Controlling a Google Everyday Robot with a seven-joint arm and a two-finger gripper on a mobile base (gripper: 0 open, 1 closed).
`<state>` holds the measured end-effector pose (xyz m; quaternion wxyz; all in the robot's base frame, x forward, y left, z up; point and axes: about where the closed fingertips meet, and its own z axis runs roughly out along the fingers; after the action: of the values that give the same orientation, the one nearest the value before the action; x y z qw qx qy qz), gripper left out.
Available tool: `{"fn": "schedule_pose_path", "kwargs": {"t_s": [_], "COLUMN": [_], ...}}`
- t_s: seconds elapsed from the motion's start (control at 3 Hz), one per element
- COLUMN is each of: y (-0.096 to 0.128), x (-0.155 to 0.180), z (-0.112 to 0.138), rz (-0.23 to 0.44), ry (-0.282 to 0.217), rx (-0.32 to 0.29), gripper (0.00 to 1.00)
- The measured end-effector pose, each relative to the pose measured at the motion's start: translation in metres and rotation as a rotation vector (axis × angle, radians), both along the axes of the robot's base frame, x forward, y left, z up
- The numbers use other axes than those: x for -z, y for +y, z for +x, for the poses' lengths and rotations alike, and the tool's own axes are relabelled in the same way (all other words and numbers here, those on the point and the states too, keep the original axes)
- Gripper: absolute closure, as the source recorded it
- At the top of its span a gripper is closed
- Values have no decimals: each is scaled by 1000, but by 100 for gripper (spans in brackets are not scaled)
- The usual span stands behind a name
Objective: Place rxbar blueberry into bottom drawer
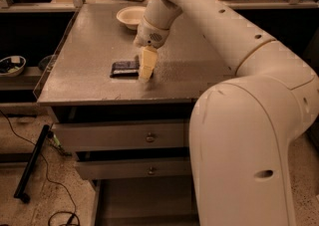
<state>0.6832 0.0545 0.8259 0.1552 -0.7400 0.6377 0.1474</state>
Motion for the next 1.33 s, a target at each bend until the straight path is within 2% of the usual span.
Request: {"fn": "schedule_pose_path", "kwargs": {"t_s": [0.33,0.67,1.0,1.33], "y": [12,12,12,12], "x": [4,4,4,4], "z": [-17,-17,-17,-17], "rz": [31,31,31,31], "ry": [12,12,12,12], "rx": [-22,-22,-22,-22], "gripper": [0,0,16,39]}}
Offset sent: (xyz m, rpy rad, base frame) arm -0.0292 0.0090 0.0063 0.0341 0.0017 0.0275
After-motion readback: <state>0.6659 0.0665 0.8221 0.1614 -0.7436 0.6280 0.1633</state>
